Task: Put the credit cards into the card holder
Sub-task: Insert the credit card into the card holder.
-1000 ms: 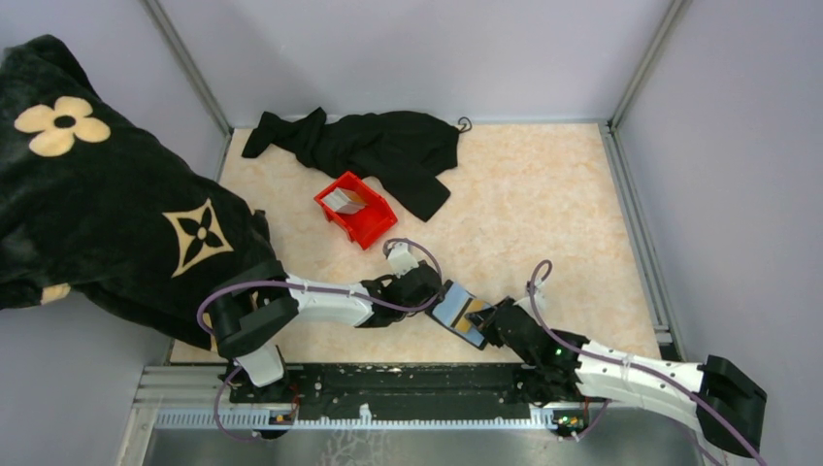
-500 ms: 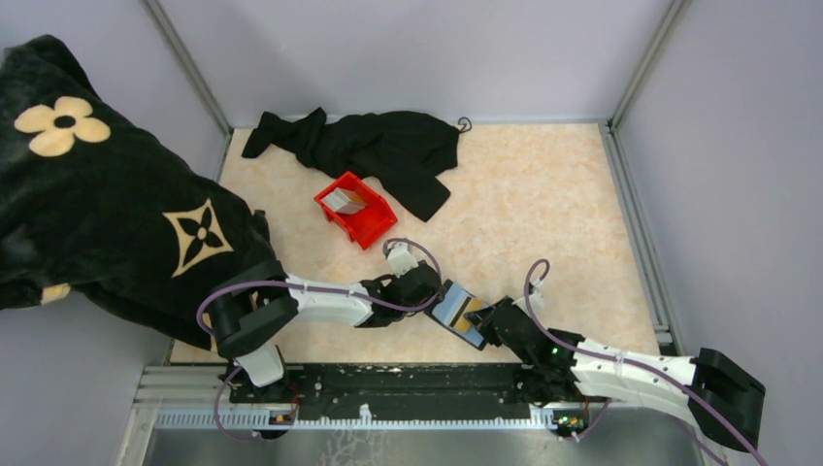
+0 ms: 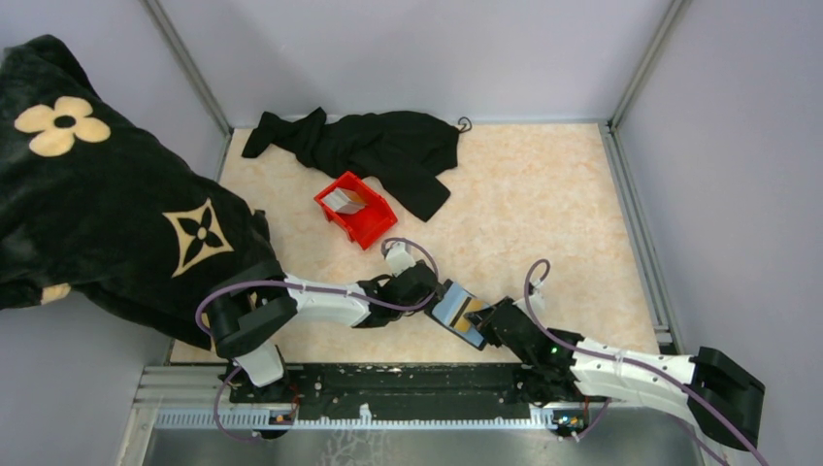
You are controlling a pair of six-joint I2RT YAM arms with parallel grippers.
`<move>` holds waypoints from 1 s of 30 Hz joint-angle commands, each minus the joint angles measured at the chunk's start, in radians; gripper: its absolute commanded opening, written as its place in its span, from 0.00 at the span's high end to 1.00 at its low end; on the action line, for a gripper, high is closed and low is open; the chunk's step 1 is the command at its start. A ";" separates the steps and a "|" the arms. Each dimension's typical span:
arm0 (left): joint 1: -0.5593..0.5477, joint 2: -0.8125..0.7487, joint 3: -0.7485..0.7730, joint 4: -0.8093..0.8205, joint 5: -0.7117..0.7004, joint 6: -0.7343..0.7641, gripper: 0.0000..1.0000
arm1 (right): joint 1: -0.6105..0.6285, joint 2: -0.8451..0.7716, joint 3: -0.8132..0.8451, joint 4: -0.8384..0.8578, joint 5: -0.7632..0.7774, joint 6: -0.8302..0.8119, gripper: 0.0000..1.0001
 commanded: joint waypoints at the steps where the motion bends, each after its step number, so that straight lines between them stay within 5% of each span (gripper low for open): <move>1: -0.003 0.096 -0.106 -0.329 0.109 0.042 0.54 | 0.012 0.054 -0.003 -0.182 0.052 -0.022 1.00; 14: 0.004 0.103 -0.115 -0.312 0.120 0.043 0.55 | 0.011 0.011 0.008 -0.280 0.088 -0.012 1.00; 30: 0.008 0.109 -0.115 -0.301 0.126 0.054 0.54 | 0.024 0.273 0.058 -0.022 -0.024 -0.103 1.00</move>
